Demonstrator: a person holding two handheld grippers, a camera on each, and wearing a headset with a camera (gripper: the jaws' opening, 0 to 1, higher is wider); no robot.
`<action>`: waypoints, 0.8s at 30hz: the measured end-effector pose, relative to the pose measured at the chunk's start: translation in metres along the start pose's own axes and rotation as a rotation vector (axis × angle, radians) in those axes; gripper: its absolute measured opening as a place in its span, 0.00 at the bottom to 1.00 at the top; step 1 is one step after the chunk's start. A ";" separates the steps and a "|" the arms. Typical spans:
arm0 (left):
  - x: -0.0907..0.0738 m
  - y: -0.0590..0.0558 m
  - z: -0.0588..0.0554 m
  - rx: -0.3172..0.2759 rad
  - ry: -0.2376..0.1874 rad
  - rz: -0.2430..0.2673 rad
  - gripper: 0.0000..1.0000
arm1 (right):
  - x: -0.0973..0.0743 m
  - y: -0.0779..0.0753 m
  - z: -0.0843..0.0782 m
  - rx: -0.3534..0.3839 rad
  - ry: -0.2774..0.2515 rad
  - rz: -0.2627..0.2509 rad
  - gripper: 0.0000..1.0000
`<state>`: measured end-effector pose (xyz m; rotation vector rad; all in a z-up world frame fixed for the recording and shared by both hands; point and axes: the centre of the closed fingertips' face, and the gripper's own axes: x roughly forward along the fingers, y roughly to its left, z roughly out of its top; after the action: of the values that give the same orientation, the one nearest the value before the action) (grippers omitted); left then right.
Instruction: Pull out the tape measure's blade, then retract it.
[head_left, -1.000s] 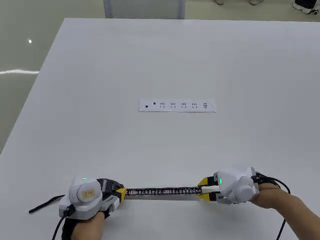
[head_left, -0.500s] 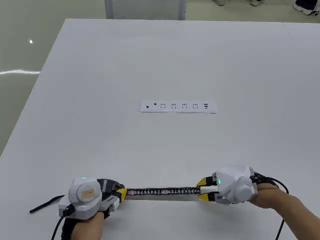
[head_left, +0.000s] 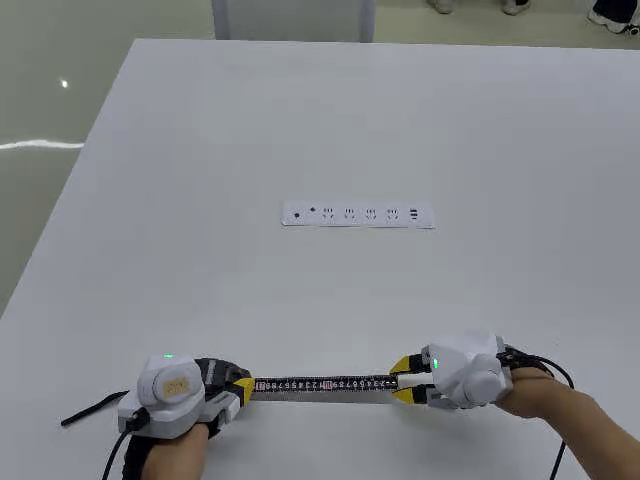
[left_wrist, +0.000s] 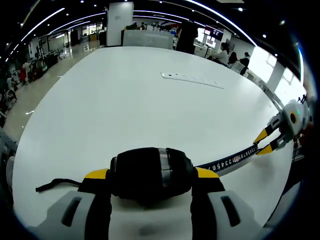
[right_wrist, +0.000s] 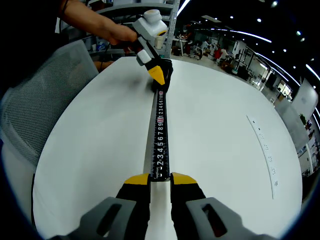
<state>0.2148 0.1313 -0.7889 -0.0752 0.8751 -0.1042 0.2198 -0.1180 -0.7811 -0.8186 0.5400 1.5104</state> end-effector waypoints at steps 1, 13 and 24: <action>0.000 0.000 0.000 0.000 0.000 -0.001 0.60 | 0.000 0.000 0.000 0.000 0.000 0.000 0.14; -0.001 -0.001 0.000 0.006 0.004 -0.007 0.60 | 0.007 -0.001 0.005 -0.003 -0.006 0.004 0.14; 0.000 0.000 -0.001 0.011 0.007 -0.010 0.60 | 0.013 0.000 0.010 -0.002 -0.016 0.009 0.14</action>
<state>0.2139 0.1314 -0.7893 -0.0688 0.8807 -0.1183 0.2183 -0.1018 -0.7843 -0.8057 0.5311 1.5247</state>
